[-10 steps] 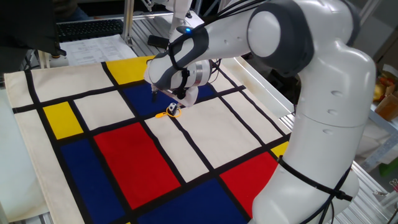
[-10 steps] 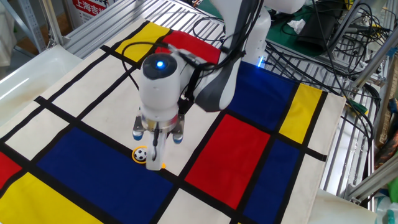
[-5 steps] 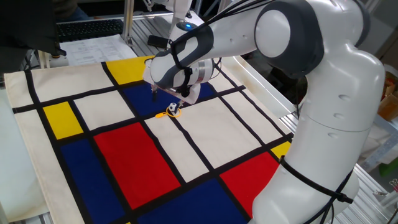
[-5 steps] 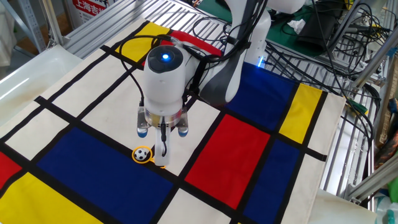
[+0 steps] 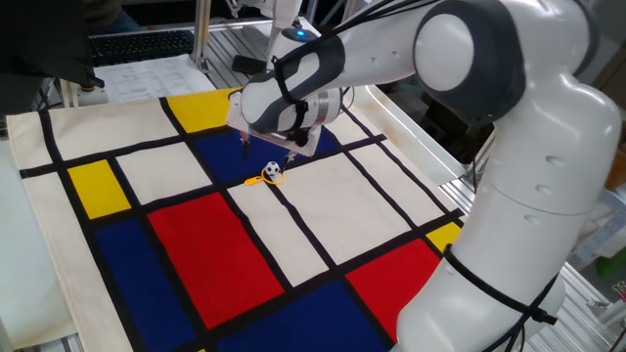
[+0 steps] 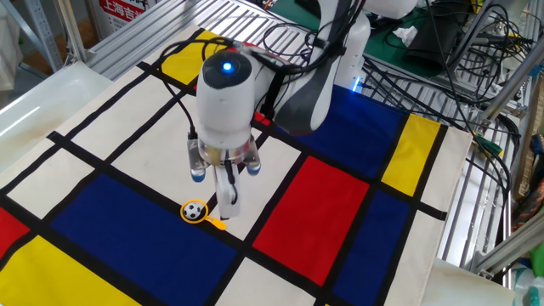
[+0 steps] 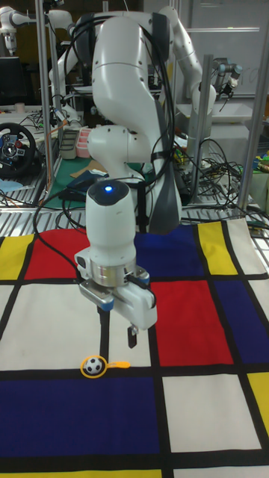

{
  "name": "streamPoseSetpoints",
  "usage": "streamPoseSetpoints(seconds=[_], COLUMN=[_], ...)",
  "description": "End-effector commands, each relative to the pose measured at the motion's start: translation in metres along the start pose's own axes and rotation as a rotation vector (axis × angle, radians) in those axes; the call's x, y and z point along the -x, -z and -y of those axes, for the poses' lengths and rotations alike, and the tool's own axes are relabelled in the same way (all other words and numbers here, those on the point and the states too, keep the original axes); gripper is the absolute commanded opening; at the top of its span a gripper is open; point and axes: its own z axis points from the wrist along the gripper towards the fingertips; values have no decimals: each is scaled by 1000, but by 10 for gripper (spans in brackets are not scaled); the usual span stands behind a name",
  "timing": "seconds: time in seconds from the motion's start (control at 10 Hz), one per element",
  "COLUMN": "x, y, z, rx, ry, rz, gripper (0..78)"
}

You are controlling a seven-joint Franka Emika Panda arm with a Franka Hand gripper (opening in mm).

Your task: Attach the bubble ring to the ball

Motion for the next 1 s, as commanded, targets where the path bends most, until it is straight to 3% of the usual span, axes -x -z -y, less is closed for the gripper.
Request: streamPoseSetpoints(seconds=[0.1, 0.3, 1.0], x=[-3, -4, -9], y=[37, 56, 74], z=[8, 3, 3], rx=[-17, -49, -53], ry=[226, 285, 388], rz=[-4, -24, -37], gripper=[774, 774, 774])
